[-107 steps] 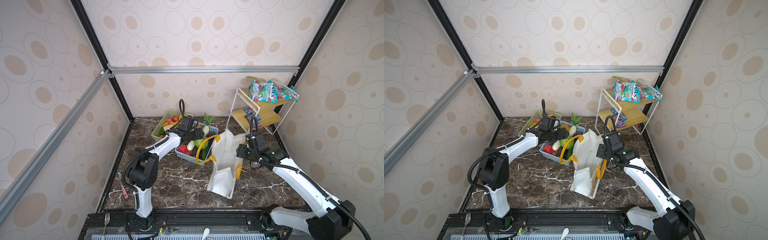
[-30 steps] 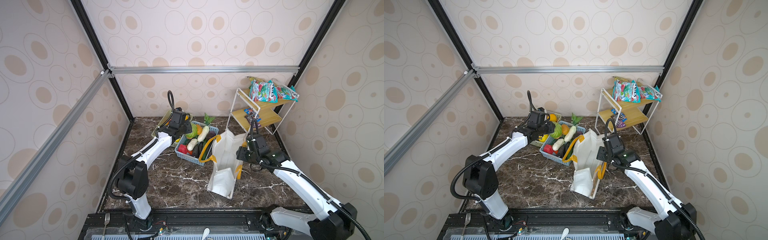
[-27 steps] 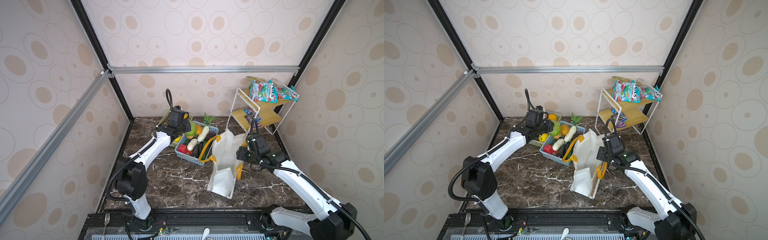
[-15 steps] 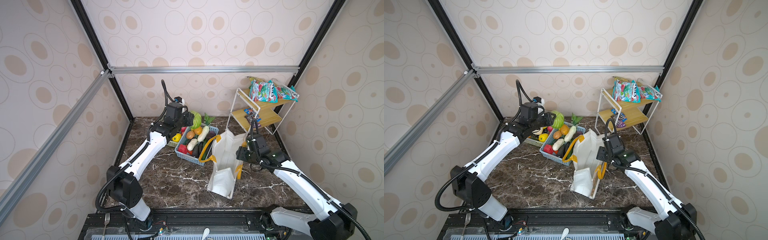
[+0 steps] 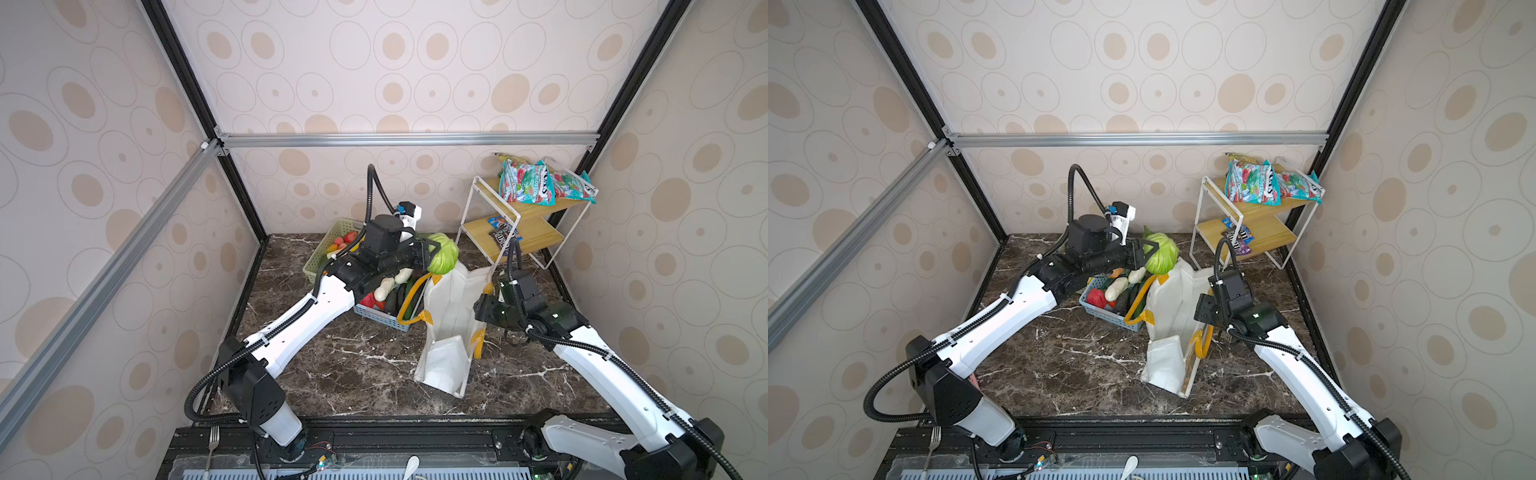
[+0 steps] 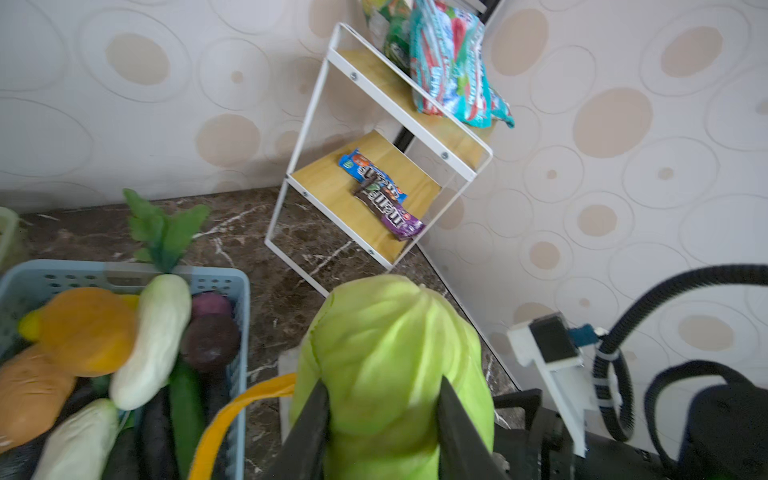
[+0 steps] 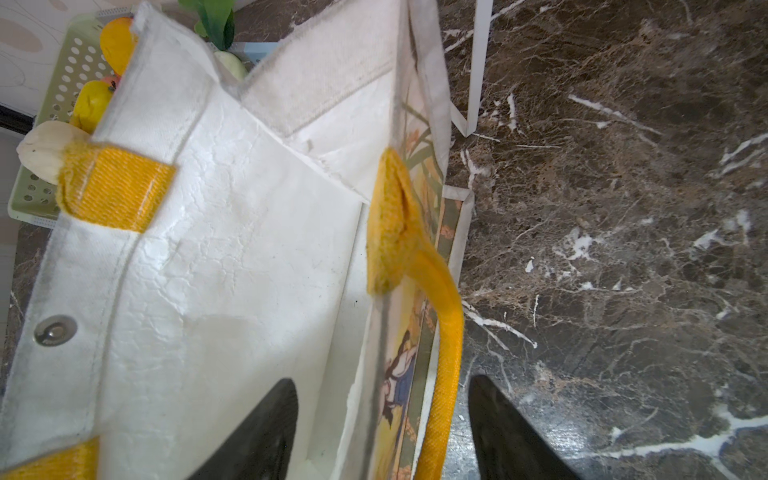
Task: Place the food into the grocery bag and tie it
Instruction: 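Carry the cabbage with the left gripper over the open white bag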
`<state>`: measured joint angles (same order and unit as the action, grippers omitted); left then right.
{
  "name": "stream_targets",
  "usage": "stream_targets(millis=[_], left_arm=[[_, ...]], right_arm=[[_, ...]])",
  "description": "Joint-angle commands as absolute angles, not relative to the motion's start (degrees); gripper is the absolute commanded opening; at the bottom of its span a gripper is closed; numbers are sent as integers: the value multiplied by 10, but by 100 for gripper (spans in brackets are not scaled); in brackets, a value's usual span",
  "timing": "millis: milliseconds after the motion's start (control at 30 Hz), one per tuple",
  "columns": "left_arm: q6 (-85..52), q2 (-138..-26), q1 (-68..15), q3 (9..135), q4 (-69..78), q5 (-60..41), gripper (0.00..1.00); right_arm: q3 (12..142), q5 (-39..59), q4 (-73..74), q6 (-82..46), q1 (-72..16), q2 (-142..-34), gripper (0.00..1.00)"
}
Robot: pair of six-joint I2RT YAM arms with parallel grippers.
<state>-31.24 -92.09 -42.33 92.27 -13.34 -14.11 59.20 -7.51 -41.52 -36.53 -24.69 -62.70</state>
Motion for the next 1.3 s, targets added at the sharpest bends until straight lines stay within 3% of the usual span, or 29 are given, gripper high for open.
stream_targets(millis=[0,300,700,1267], left_arm=[[-320,-935,-459,946,-105,-141,34],[-312,-991,-517,938,-115,-110,34],[-291,-1036,-519,944,-147,-36,33],[-212,-1155,-526,1076,-247,57,32]], right_arm=[[606,-76,-437,-362,-248,-617,68],[610,-95,-468,-349,-246,-590,68],[593,-88,-477,-342,-238,-569,68],[594,-79,-467,-350,-236,-580,68]])
